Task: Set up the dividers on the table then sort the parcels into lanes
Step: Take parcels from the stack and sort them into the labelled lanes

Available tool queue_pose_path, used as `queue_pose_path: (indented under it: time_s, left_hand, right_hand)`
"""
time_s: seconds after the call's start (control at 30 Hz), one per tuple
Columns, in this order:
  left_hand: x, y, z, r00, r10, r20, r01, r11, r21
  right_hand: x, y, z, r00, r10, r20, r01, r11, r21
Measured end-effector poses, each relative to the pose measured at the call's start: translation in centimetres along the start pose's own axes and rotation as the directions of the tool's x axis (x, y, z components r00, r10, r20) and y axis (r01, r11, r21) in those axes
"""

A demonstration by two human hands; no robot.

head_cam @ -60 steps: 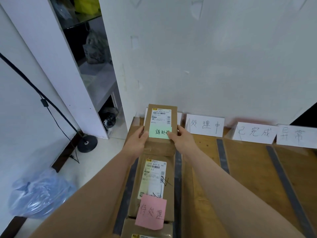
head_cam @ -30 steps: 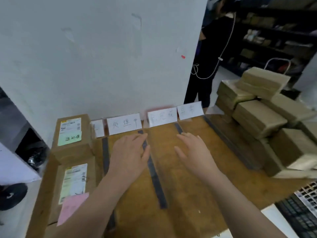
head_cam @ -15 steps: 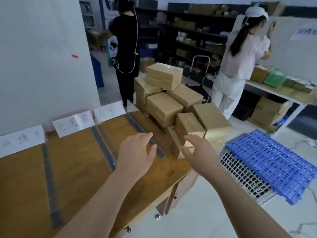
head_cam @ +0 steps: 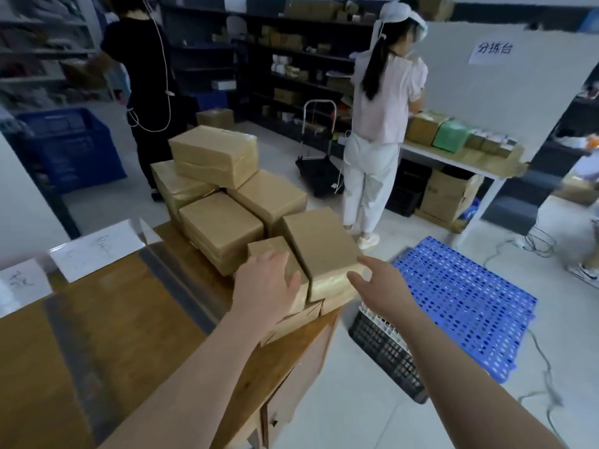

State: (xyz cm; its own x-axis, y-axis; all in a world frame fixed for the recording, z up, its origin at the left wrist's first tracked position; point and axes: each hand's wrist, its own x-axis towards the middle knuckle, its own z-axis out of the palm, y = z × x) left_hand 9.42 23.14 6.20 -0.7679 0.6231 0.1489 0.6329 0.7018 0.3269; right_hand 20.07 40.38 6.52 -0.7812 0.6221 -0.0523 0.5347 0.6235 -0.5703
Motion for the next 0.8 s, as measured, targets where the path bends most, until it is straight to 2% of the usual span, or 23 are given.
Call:
queue_pose_path:
  time_s: [0.17, 0.37, 0.47, 0.6, 0.67, 0.8]
  left_hand:
    - [6.1, 1.6, 3.5, 0.991, -0.026, 0.132, 0.022, 0.999, 0.037]
    - [10.0, 2.4, 7.0, 0.961, -0.124, 0.248, 0.096, 0.988, 0.123]
    - [10.7, 3.0, 8.4, 0.961, -0.173, 0.215, 0.154, 0.983, 0.103]
    - [10.9, 4.8, 9.1, 0.946, -0.281, 0.163, 0.270, 0.959, 0.085]
    - [10.7, 6.0, 9.2, 0.934, -0.333, 0.125, 0.325, 0.942, 0.082]
    - [10.2, 9.2, 9.7, 0.910, -0.414, 0.034, 0.415, 0.909, -0.043]
  right_hand:
    - [6.2, 2.9, -0.1, 0.992, 0.107, 0.072, -0.110, 0.993, 0.035]
    - [11.2, 6.1, 1.1, 0.965, 0.166, 0.204, -0.206, 0.959, 0.195]
    - [13.2, 7.0, 1.6, 0.953, 0.134, 0.273, -0.214, 0.933, 0.290]
    - [14.3, 8.3, 2.1, 0.923, 0.099, 0.371, -0.289, 0.817, 0.499]
    - [14.9, 9.1, 1.9, 0.902, 0.063, 0.428, -0.334, 0.728, 0.598]
    - [16.3, 11.0, 0.1, 0.856, -0.045, 0.515, -0.344, 0.694, 0.632]
